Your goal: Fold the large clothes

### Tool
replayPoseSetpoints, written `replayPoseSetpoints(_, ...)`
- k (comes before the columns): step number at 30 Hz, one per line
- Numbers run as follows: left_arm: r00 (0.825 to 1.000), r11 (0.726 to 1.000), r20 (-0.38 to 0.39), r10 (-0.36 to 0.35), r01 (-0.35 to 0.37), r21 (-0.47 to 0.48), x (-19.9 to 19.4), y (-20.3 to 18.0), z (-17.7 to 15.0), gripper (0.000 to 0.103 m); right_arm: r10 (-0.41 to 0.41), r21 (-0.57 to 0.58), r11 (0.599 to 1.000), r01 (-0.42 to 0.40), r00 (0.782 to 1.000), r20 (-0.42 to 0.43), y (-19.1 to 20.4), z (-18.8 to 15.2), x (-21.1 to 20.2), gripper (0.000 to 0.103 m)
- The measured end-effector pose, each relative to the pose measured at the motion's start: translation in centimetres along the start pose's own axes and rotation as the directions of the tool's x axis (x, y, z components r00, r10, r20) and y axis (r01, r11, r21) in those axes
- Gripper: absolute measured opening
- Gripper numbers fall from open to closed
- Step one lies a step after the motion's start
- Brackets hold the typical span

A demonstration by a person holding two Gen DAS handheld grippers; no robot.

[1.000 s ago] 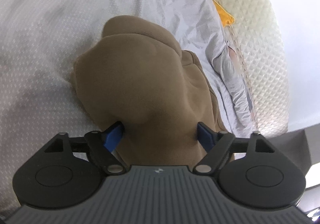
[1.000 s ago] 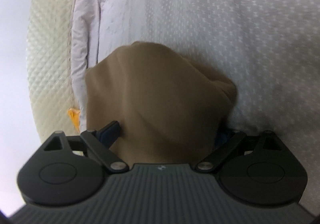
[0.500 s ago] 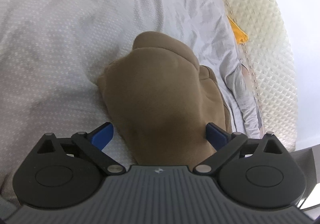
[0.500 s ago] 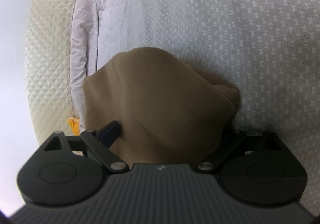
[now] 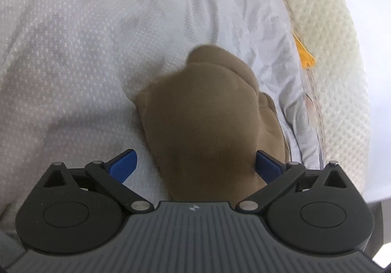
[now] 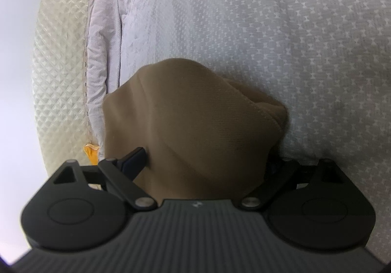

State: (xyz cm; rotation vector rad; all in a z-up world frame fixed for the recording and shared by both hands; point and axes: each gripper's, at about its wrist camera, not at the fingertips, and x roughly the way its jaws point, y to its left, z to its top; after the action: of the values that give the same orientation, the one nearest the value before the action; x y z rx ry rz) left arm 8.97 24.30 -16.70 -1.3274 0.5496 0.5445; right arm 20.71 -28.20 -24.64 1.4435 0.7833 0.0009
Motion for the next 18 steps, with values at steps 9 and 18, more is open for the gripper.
replayPoseSetpoints(9,0.999,0.999,0.027,0.023,-0.023,-0.030,3.4,-1.4,1.6,0.102,0.018,0.027,0.999,-0.018,0.999,0.029,-0.7,0.6,-0.9,0.094)
replayPoseSetpoints(18,0.992,0.993,0.094,0.080,-0.088,0.081,4.4,-3.3,1.4,0.080,-0.047,-0.079,0.996,0.048,0.999,0.016,0.7,0.7,0.0,0.097)
